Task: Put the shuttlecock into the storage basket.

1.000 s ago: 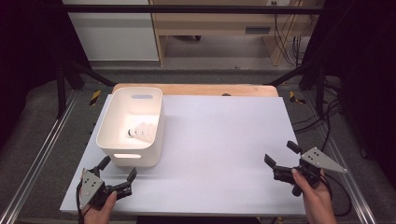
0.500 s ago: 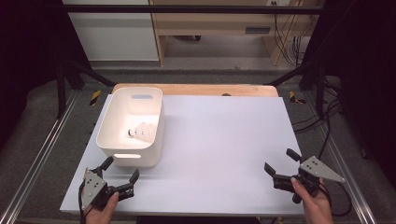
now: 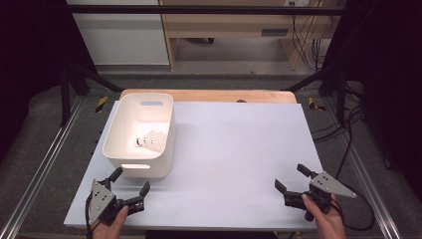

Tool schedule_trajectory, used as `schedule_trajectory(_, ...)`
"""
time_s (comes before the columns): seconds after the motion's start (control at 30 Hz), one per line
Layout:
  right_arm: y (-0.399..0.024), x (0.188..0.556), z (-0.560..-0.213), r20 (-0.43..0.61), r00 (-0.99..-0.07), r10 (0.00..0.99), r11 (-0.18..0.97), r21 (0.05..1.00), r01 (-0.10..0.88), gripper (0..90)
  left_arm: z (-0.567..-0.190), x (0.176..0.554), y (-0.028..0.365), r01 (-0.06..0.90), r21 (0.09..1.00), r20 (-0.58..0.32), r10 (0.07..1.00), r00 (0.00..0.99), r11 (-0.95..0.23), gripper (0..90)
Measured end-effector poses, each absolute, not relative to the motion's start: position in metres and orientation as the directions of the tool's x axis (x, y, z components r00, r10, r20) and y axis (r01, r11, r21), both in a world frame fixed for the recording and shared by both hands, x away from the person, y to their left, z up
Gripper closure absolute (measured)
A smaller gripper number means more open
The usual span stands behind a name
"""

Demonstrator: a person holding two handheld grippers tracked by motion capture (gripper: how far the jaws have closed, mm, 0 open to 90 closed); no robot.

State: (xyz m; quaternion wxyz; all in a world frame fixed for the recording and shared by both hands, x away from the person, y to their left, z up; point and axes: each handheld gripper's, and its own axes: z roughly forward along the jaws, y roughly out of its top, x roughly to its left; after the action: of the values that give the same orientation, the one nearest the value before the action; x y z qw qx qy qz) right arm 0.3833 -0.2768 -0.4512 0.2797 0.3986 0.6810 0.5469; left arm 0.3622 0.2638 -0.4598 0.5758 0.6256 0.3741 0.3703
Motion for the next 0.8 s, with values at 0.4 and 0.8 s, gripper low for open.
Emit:
schedule_trajectory(0.4, -0.264, 0.388, -0.455, 0.033, -0.560, 0.828, 0.102, 0.973, 0.208, 3.1, -0.460, 0.362, 0.263, 0.048, 0.997, 0.029, 0.889, 0.457, -0.057, 1.1)
schedule_trajectory(0.8, -0.254, 0.399, -0.460, 0.034, -0.572, 0.819, 0.097, 0.976, 0.197, 3.1, -0.460, 0.363, 0.264, 0.046, 0.998, 0.026, 0.890, 0.454, -0.052, 1.1)
